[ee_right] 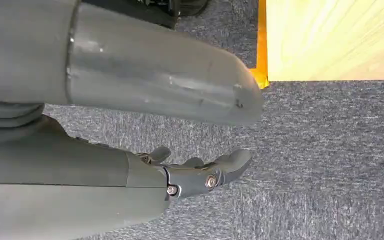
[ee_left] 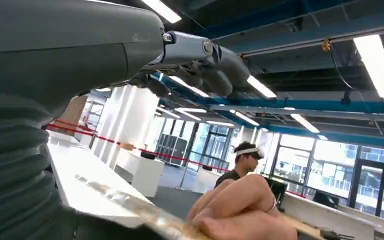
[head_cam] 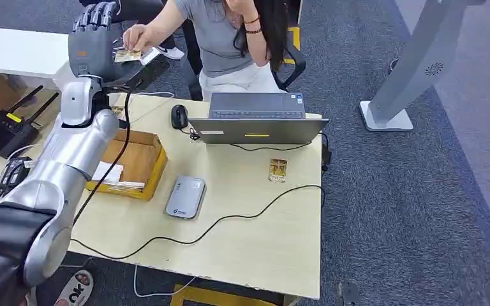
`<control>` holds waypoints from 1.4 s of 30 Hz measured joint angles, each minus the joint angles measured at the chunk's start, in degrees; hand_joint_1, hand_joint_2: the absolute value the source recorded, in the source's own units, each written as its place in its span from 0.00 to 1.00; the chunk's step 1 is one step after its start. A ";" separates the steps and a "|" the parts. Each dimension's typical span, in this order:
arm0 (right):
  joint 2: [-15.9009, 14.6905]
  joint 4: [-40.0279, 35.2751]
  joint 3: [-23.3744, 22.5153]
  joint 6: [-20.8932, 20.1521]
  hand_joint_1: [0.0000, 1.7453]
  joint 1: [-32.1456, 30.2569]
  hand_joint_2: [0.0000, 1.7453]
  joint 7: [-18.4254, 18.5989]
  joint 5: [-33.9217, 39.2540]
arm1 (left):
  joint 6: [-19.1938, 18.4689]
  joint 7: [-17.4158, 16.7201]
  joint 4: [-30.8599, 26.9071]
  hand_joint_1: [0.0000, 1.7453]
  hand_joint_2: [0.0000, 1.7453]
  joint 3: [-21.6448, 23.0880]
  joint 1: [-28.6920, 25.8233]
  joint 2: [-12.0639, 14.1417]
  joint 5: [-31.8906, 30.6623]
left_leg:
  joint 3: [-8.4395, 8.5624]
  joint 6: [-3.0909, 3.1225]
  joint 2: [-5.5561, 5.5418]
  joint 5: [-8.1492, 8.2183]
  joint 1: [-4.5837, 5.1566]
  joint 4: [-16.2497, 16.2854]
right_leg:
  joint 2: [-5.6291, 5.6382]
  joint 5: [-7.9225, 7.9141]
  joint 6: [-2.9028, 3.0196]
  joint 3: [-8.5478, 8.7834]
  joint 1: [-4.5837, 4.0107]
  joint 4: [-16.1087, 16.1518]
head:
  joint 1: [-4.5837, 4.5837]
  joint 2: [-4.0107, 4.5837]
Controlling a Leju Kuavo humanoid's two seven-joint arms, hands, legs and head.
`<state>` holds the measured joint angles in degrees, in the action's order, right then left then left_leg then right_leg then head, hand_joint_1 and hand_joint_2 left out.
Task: Pass the card to the sensor for recognition and then transmit it.
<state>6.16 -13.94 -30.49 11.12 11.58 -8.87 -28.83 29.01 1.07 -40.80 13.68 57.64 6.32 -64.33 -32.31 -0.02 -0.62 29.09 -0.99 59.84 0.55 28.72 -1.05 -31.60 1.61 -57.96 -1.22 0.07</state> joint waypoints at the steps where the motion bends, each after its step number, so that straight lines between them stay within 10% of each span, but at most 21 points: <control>1: 0.00 0.00 0.00 0.00 0.00 0.00 0.00 0.00 0.00 | 0.00 0.00 0.00 1.00 1.00 0.00 0.00 0.00 0.00 | 0.00 0.00 0.00 0.00 0.00 0.00 | 0.00 0.00 0.00 0.00 0.00 0.00 | 0.00 0.00; 25: 0.09 0.31 0.50 -0.65 0.00 0.31 0.00 0.20 -0.81 | 1.42 1.77 5.46 1.00 1.00 2.51 1.98 1.20 -0.76 | -0.01 0.00 -0.01 0.00 0.00 0.00 | -0.01 0.00 0.00 0.00 0.00 -0.01 | -0.02 0.00; 42: 0.09 0.31 -0.61 -0.39 0.00 -1.10 0.00 -1.44 1.36 | -2.36 2.03 -12.10 1.00 1.00 3.84 -10.57 0.63 1.10 | -0.02 -0.01 0.01 0.00 0.02 0.00 | 0.00 0.00 0.00 -0.03 0.01 0.01 | -0.04 0.00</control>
<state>6.25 -13.64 -31.10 10.73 10.48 -10.32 -27.47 26.64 3.10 -52.90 17.53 47.07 6.95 -63.23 -32.33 -0.02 -0.61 29.08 -0.97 59.84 0.55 28.71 -1.05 -31.63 1.62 -57.96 -1.27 0.07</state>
